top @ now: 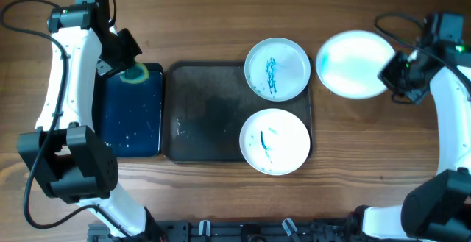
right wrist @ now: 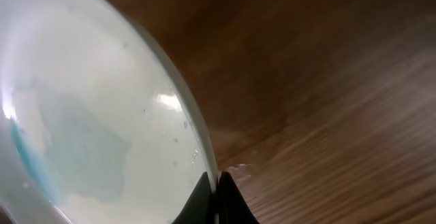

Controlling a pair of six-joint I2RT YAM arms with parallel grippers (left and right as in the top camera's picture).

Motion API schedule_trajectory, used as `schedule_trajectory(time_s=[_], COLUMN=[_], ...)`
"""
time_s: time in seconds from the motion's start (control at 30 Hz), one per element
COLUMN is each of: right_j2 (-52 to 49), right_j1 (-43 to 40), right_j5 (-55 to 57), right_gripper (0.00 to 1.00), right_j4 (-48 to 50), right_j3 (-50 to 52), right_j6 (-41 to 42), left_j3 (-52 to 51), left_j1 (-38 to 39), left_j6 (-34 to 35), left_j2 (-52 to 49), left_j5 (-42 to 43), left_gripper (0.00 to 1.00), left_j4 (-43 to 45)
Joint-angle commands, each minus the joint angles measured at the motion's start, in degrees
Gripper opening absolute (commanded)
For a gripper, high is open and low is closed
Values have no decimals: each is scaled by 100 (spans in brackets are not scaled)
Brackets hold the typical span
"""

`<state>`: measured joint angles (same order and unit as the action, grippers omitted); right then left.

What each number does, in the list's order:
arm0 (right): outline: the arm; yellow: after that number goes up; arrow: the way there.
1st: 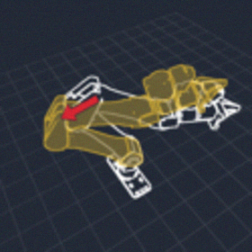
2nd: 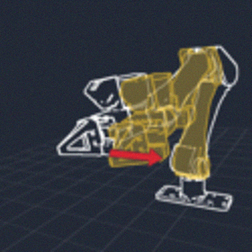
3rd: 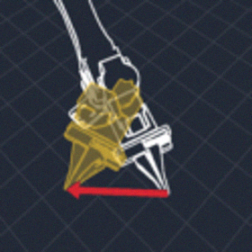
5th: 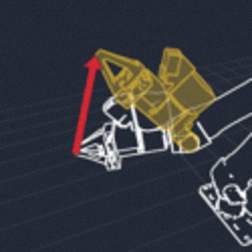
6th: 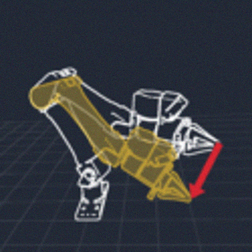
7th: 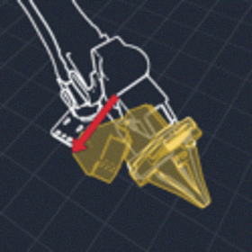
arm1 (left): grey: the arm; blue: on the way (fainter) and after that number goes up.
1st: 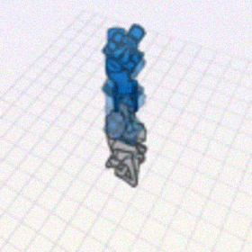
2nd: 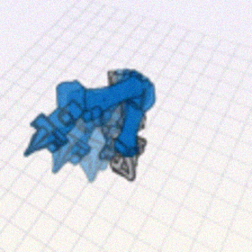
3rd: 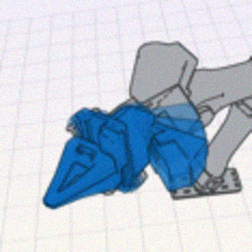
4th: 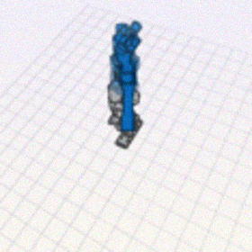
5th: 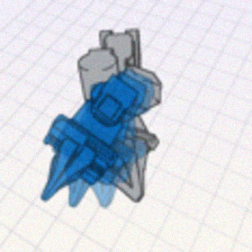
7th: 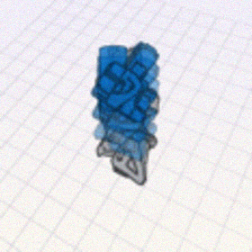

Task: Clean dirty plates on tray and stack at the side
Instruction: 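Lift the scrubbed plate with the right gripper and carry it right, then set the plate down on the table right of the tray, release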

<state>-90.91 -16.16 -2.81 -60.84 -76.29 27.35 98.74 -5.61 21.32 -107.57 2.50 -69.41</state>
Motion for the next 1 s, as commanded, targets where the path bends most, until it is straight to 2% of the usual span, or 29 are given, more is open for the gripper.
schedule_trajectory(time_s=[0.0,0.13,0.27,0.37,0.47,0.53,0.67,0.77,0.87,0.97], right_j2=[26,26,-11,-203,-267,-262,-120,238,608,592], right_j1=[-389,-442,-160,-105,-105,-103,-103,0,549,1165], right_j5=[22,22,157,175,188,-13,-553,-1329,-1786,-1755], right_gripper=[4,4,4,6,20,26,27,30,37,37], right_j4=[420,1379,2162,2396,2288,2002,1049,619,321,153], right_j3=[688,1591,2188,2376,2361,2216,1639,1351,1329,1346], right_j6=[-39,-37,-37,-31,-144,-319,-682,-1283,-1829,-1991], left_j3=[55,55,55,55,55,55,55,55,55,55], left_j1=[4,4,4,4,4,4,4,4,4,22], left_j6=[-13,-13,-11,-13,-11,-13,-11,-11,-7,-4], left_j2=[79,74,74,74,74,74,74,74,74,74], left_j5=[66,66,68,68,68,68,68,68,70,70], left_gripper=[4,4,4,4,4,4,4,4,4,4], left_j4=[33,20,20,17,17,17,20,-4,-24,-24])
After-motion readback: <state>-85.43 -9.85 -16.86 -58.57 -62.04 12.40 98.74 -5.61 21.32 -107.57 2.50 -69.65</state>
